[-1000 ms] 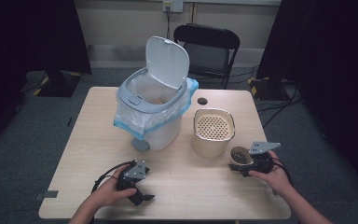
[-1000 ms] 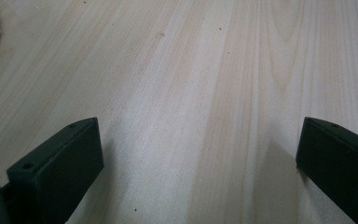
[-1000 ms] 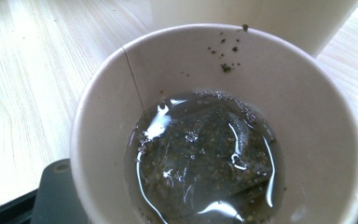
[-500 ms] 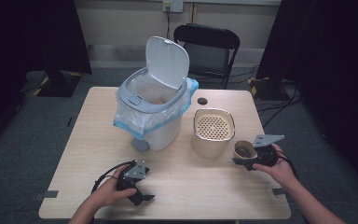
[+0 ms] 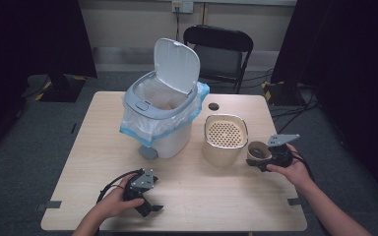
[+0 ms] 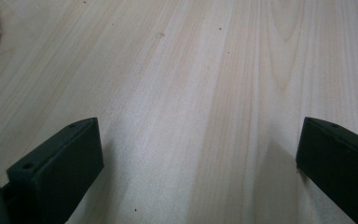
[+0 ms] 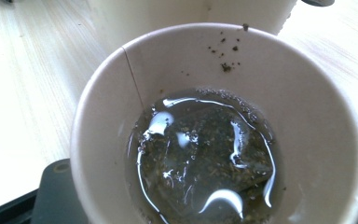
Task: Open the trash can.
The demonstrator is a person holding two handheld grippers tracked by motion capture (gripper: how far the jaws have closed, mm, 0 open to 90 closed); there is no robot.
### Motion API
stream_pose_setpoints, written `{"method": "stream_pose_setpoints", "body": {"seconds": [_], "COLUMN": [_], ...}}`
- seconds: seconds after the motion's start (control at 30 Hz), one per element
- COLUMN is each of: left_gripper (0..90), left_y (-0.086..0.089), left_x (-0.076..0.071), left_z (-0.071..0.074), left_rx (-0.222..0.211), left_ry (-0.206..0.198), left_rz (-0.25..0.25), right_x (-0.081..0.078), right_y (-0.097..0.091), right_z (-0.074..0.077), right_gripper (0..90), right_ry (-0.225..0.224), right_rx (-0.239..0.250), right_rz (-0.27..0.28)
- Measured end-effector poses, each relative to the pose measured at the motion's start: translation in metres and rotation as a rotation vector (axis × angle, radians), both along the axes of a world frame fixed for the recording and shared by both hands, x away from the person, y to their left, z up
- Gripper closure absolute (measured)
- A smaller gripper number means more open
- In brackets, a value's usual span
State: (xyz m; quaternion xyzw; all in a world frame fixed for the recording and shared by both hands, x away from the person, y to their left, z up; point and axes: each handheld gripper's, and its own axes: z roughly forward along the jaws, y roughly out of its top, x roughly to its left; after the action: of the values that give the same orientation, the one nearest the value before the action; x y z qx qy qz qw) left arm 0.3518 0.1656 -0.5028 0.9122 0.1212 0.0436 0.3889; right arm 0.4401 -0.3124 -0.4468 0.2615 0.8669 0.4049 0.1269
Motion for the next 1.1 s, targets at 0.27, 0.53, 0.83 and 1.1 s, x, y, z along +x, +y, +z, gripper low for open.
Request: {"method": "stream_pose_setpoints", "body": {"seconds": [0.27, 0.53, 0.83, 1.1], "left_gripper": [0.0, 0.0, 0.0, 0.0], "left_y": [0.000, 0.000, 0.000, 0.000], "left_x": [0.000, 0.000, 0.000, 0.000], "left_z": [0.000, 0.000, 0.000, 0.000], "left_rx": [0.000, -0.004, 0.000, 0.000], "left_ry": [0.000, 0.002, 0.001, 0.000], "left_rz": [0.000, 0.004, -0.001, -0.003], "right_x": [0.011, 0.023, 0.039, 0.050], "right_y": [0.001, 0.002, 0.002, 0.000], "right_z": [0.005, 0.014, 0.022, 0.022], "right_gripper": [28.3, 28.4, 28.5, 28.6], "right_ry": [0.007, -0.004, -0.012, -0.009], "right_rx": [-0.006, -0.032, -0.056, -0.057], "right_rz": [-0.011, -0.021, -0.037, -0.047]}}
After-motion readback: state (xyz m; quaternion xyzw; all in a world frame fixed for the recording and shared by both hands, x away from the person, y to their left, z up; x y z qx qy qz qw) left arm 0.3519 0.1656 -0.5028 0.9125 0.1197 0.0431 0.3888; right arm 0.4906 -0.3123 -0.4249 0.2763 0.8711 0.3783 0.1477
